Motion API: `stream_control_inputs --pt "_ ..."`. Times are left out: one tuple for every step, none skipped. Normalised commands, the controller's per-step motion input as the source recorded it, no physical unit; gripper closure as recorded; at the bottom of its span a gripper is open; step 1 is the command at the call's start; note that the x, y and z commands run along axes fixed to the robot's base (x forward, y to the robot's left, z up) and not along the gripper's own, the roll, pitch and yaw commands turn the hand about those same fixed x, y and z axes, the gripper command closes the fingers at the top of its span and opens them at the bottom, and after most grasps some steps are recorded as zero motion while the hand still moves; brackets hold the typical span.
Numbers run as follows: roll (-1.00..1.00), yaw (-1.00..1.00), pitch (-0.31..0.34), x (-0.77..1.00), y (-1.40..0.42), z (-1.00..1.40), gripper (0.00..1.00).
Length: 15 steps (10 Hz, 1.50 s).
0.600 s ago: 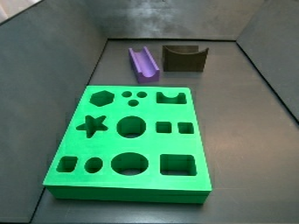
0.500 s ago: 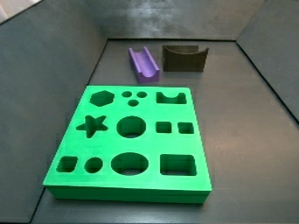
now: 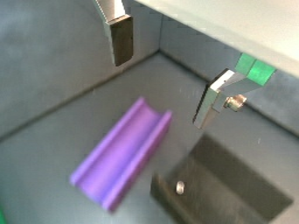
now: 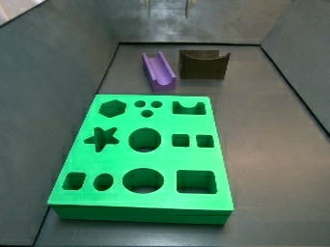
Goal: Pick up the arch object. Move up. Place the arch object on the fixture. Regrasp the arch object. Move to above the board. Insert the arch object.
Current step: Pick up the arch object.
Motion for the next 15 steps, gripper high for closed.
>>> stream_control_inputs --pt "0.23 0.33 -0.061 0.35 -0.45 -0.72 0.0" --pt "0.17 0.32 -0.05 0.37 -0.23 -0.87 0.0" --pt "0.11 0.23 -0.079 0.22 -0.16 -0.6 0.0" --pt "0.0 0.0 -0.157 0.0 -0.07 -0.19 0.0" --pt "0.0 0.0 -0.009 0.0 0.0 -0.01 0.0" --pt "0.0 0.0 0.0 0.0 -0.03 -0.3 0.0" --pt "0.21 0.17 0.0 0.0 -0.23 -0.89 0.0" --pt "0.19 0.19 -0.011 0.18 -0.17 -0.87 0.0" --pt "0.17 0.14 -0.043 0.1 -0.2 -0.81 0.0" --pt "0.18 0.1 -0.074 0.0 -0.25 -0.61 0.0" --pt "0.09 0.04 -0.049 -0.03 -0.16 -0.29 0.0" --pt "-0.01 0.0 -0.003 -0.25 0.0 0.12 0.0" --pt "-0.11 -0.01 -0.17 -0.39 0.0 0.51 0.0" --pt "0.0 0.0 -0.124 -0.15 -0.02 0.0 0.0" --pt "0.12 0.0 -0.139 -0.23 -0.17 -0.18 0.0"
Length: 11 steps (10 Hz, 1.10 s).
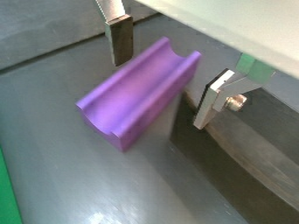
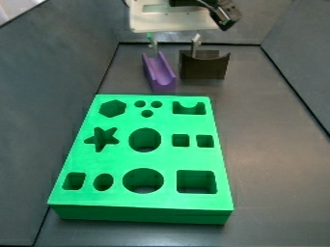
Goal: Pick up the arch object. Move up. Place the arch object on the fixture. Regrasp the arch object. Move to above the board. Insert the arch object.
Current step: Pick up the arch object.
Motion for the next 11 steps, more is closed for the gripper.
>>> stream_control_inputs --pt "0.14 -0.01 -0.17 -0.42 -0.23 -0.32 0.0" --pt "0.2 0.0 -0.176 -0.22 -0.21 -0.56 0.0" --pt "0.21 0.03 -0.269 -0.13 -0.19 -0.59 0.0" --pt "0.25 0.06 -0.253 -0.3 -0.21 -0.6 0.0" --pt "0.28 0.1 -0.217 -0.32 -0.16 -0.63 0.0" --pt "0.3 0.25 -0.22 -0.45 -0.05 -0.61 0.0" --pt "0.26 0.31 -0.26 -0.25 -0.02 -0.52 0.0" --pt "0.2 0.27 -0.327 -0.18 -0.02 -0.45 0.0" --pt "0.24 0.22 -0.291 -0.2 -0.09 -0.47 0.0" --pt "0.21 0.15 -0.244 -0.06 -0.19 -0.29 0.0" --pt "0.15 0.11 -0.216 0.0 -0.25 0.0 0.0"
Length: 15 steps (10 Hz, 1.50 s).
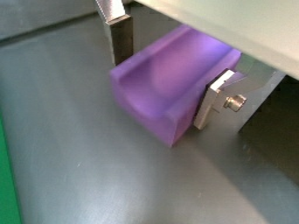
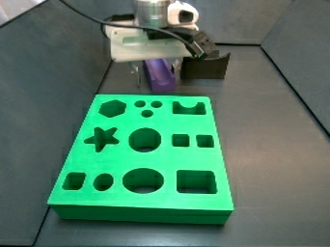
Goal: Pick up the arch object. Move up. Place the arch object on the fixture. Regrasp the arch object. Move to above the board. Insert the arch object.
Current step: Pick up the arch object.
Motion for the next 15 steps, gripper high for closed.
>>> stream_control_inputs --pt "0.06 0.09 -0.224 0.0 -0.13 0.0 0.0" --pt "0.05 0.03 -0.221 -0.03 -0.13 0.0 0.0" --pt "0.03 0.0 -0.144 -0.06 -0.1 0.0 0.0" --pt "0.0 0.0 -0.02 0.0 0.0 0.0 0.0" --pt "0.0 0.0 0.0 0.0 0.0 0.0 1.0" --pt "0.0 0.0 0.0 0.0 0.0 0.0 1.0" --pt "0.0 0.0 0.0 0.0 0.0 0.0 1.0" --pt "0.0 0.0 0.0 0.0 0.0 0.0 1.0" --pt "0.0 0.0 0.0 0.0 0.0 0.0 1.0" --pt "0.0 0.0 0.0 0.0 0.0 0.0 1.0" --pt "0.0 0.0 0.0 0.0 0.0 0.0 1.0" --pt "0.0 0.0 0.0 0.0 0.0 0.0 1.0" --pt "0.0 0.0 0.0 0.0 0.0 0.0 1.0" --pt "0.0 0.0 0.0 0.0 0.0 0.0 1.0" --pt "0.0 0.0 0.0 0.0 0.0 0.0 1.0"
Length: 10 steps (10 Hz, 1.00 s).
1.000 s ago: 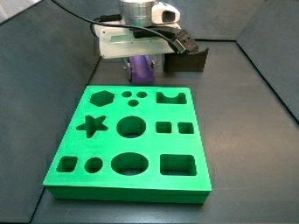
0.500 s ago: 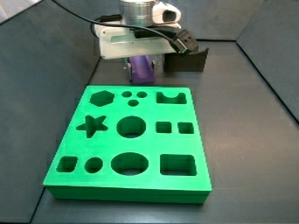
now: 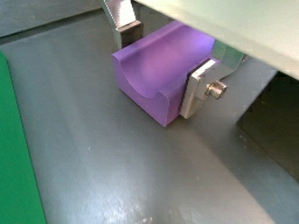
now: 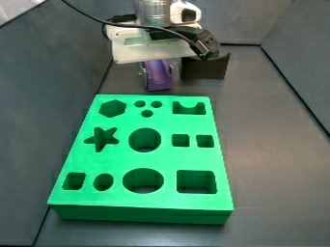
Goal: Pick up the arch object. Move up. Place the arch object on the fixture. Regrasp the arch object. Move to above the board. Insert the arch object.
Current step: Pick up the arch object, then move up, then place the arch object on the fixture.
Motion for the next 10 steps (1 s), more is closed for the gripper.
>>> stream_control_inputs --pt "0.0 0.0 0.0 0.0 0.0 0.0 1.0" --pt "0.0 0.0 0.0 0.0 0.0 0.0 1.0" --pt "0.0 0.0 0.0 0.0 0.0 0.83 1.0" --pt "0.0 -0.04 0.003 -0.01 0.01 0.84 1.0" --pt "0.0 -0.04 0.016 -0.02 0.01 0.77 1.0" --pt "-0.02 -0.03 0.035 -0.01 0.01 0.6 1.0" --pt "-0.02 -0.02 0.045 -0.01 0.0 0.5 1.0" --pt "-0.04 -0.01 0.048 -0.01 0.0 0.31 1.0" --pt "0.0 0.0 0.0 0.0 0.0 1.0 1.0" --pt "-0.01 0.01 0.001 0.0 0.0 1.0 1.0"
